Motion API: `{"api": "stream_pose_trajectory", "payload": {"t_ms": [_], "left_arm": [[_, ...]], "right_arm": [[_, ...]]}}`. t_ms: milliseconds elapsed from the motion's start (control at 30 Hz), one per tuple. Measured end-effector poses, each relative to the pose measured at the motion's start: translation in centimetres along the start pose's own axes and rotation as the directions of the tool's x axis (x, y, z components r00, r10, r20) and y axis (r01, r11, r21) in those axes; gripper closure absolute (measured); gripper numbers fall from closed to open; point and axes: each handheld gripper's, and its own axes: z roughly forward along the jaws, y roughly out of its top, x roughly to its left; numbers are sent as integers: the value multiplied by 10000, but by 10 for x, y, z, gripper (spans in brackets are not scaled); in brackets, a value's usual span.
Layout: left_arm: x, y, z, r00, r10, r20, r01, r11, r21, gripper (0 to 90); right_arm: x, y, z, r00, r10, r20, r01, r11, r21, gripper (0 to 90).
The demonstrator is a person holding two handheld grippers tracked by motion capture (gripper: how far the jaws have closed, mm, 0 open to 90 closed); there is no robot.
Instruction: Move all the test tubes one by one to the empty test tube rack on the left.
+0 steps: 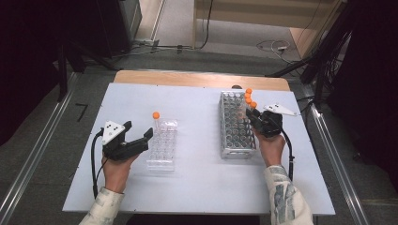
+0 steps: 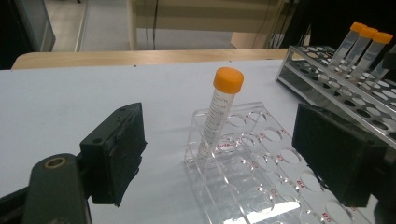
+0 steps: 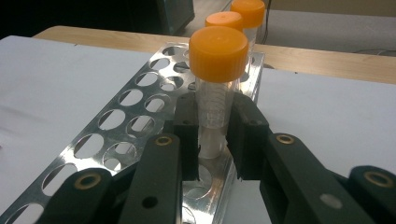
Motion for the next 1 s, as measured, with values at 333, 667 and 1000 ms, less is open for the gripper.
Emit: {"api": "stream_pose_trajectory", "payload": {"t_ms": [333,667,1000], "left_arm": [[0,0,0,10000,-12,-28,12,10000,-20,173],[-1,0,0,10000,35,-39,-35,10000,-21,160],[-7,3,0,10000,25,67,-25,10000,-19,104]], "right_arm": [[1,8,-8,10000,-29,-3,29,9990,-450,723],[1,23,-27,9999,-143,55,148,9961,-875,724],[8,31,-50,9989,-300,-349,257,9927,-1182,724]]}}
